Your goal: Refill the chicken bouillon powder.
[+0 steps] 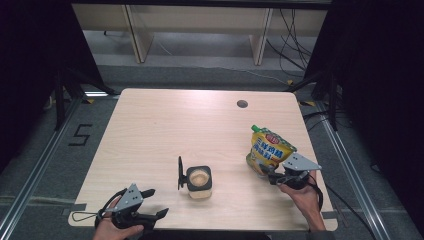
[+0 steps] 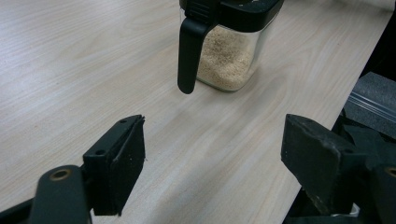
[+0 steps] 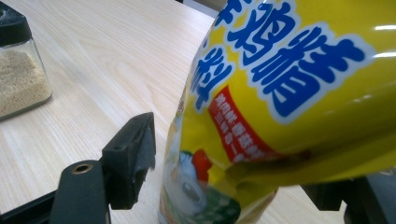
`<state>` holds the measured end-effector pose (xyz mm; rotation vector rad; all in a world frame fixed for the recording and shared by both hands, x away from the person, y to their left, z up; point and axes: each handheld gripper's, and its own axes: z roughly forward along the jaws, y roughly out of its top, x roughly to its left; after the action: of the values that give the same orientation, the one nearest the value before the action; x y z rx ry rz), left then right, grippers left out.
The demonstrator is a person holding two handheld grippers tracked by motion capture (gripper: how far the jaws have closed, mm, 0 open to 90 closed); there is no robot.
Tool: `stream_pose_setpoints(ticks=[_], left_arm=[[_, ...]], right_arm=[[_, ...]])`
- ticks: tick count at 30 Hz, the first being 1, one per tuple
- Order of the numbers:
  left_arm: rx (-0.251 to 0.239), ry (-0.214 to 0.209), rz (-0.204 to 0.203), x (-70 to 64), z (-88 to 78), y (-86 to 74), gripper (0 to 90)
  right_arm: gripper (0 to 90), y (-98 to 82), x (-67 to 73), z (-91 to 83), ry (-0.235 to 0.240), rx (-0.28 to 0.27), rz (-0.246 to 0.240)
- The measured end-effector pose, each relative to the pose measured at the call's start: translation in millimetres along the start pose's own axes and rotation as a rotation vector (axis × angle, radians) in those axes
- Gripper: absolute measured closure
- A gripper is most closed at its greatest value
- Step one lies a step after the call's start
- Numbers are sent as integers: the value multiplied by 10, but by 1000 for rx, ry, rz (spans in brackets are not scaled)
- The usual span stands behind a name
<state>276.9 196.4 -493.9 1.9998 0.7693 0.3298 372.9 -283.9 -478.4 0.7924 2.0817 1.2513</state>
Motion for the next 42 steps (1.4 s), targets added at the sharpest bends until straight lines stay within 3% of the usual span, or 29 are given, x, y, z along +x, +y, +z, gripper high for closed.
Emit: stream_pose_setpoints(ticks=[3, 13, 15, 16, 19, 23, 25, 26, 28, 30, 31, 32, 39, 42], left_arm=[[6, 2, -1, -2, -4, 4, 216], [-10, 2, -21, -13, -1, 2, 215], [1, 2, 0, 2, -7, 4, 216], [-8, -3, -13, -6, 2, 2, 216], [-11, 4, -16, -12, -1, 2, 216], [0, 3, -1, 1, -8, 3, 215], [-9, 1, -10, -8, 0, 3, 215], [-8, -3, -10, -5, 1, 2, 215], [-8, -2, -12, -5, 2, 1, 216], [-13, 2, -12, -7, 5, -1, 216], [-13, 1, -11, -7, 5, -1, 216], [-10, 2, -8, -4, 3, -1, 215], [8, 7, 0, 3, -12, 3, 215], [3, 8, -7, 0, -9, 2, 215]], right_arm=[[265, -1, -6, -23, 0, 13, -15], [237, -7, 14, -126, -24, 22, 3], [238, -7, 7, -161, -37, 28, -11], [237, -11, 2, -173, -37, 26, -9], [228, -17, 5, -253, -50, 32, 47], [205, -15, 20, -344, -77, 31, 56], [188, -19, 59, -387, -88, 37, 106], [176, -25, 35, -395, -86, 24, 64], [163, -26, 90, -434, -95, 43, 111], [157, -27, 88, -463, -97, 48, 90], [157, -27, 88, -457, -112, 18, 70], [157, -21, 117, -491, -104, 47, 99], [155, -39, 184, -537, -104, 37, 61], [155, -44, 225, -560, -100, 56, 55]])
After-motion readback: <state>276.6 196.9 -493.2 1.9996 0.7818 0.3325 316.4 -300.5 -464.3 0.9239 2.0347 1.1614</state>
